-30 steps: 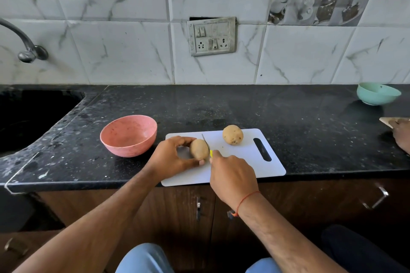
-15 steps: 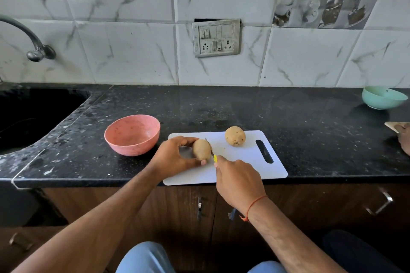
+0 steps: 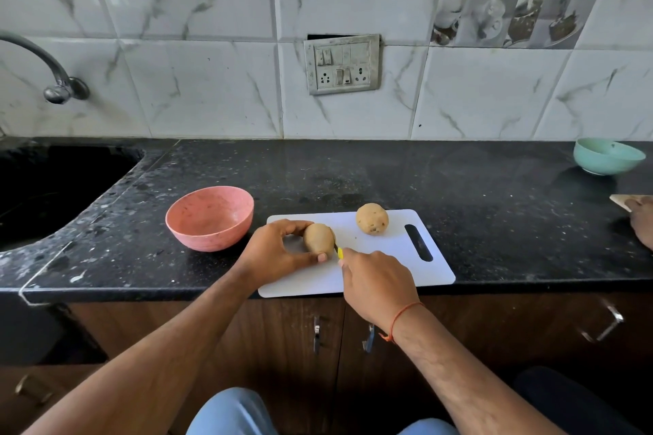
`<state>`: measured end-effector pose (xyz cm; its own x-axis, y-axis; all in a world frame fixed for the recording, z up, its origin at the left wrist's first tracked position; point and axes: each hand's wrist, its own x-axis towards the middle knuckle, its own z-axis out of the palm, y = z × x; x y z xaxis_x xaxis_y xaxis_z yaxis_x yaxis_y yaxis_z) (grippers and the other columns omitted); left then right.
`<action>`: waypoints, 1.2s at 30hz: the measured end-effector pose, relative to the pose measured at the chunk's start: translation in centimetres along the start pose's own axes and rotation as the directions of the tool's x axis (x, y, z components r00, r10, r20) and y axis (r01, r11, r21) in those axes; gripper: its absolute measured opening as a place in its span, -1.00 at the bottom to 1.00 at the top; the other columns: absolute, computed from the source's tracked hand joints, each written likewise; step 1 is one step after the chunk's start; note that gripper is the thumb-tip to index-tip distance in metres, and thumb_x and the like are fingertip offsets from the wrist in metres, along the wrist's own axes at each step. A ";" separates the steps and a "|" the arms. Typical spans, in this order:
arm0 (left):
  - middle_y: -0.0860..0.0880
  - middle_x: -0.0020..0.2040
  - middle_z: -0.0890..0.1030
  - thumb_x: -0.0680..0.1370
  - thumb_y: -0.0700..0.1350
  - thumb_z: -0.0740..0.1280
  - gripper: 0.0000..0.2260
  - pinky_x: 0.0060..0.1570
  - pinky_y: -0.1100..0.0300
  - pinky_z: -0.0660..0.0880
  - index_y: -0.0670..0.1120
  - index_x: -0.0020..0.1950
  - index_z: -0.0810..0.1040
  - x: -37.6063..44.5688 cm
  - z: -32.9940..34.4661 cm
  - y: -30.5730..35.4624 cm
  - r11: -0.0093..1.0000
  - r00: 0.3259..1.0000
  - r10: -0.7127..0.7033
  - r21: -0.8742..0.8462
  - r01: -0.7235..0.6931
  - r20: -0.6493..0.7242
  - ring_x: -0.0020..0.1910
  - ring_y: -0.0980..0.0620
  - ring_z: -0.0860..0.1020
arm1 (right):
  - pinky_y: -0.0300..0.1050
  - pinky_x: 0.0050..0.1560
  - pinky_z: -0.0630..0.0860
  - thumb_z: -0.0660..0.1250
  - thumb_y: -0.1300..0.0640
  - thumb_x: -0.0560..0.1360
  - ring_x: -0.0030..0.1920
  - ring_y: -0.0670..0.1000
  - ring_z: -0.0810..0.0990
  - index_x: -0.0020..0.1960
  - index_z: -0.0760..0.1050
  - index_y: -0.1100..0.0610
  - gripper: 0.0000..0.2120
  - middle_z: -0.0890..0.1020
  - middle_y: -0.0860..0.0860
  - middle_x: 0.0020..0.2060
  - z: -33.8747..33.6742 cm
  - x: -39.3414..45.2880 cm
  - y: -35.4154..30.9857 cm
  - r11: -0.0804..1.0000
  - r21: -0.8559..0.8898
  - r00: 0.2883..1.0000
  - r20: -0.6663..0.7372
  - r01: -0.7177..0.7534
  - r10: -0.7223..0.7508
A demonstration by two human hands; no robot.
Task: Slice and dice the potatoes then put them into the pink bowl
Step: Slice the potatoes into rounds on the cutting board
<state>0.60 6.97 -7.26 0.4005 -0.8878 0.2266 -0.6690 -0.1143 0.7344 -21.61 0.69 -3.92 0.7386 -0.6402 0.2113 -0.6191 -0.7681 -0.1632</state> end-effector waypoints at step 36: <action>0.33 0.20 0.67 0.26 0.28 0.69 -0.31 0.30 0.25 0.52 0.14 0.34 0.66 0.3 0.4 -0.9 0.999 0.998 -0.013 -0.053 0.010 -0.069 0.23 0.36 0.58 | -0.09 -0.47 0.08 0.05 0.02 0.73 -0.13 0.13 0.65 0.47 0.35 0.05 -0.65 0.66 0.05 -0.12 -0.9 0.0 -2.1 0.994 -0.103 0.990 -0.143 -0.030 0.016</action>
<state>1.07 6.65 -8.15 0.4516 -0.8534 0.2603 -0.6310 -0.0992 0.7694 -20.52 2.35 -2.73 0.6832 -0.6440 0.3442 -0.6656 -0.7431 -0.0693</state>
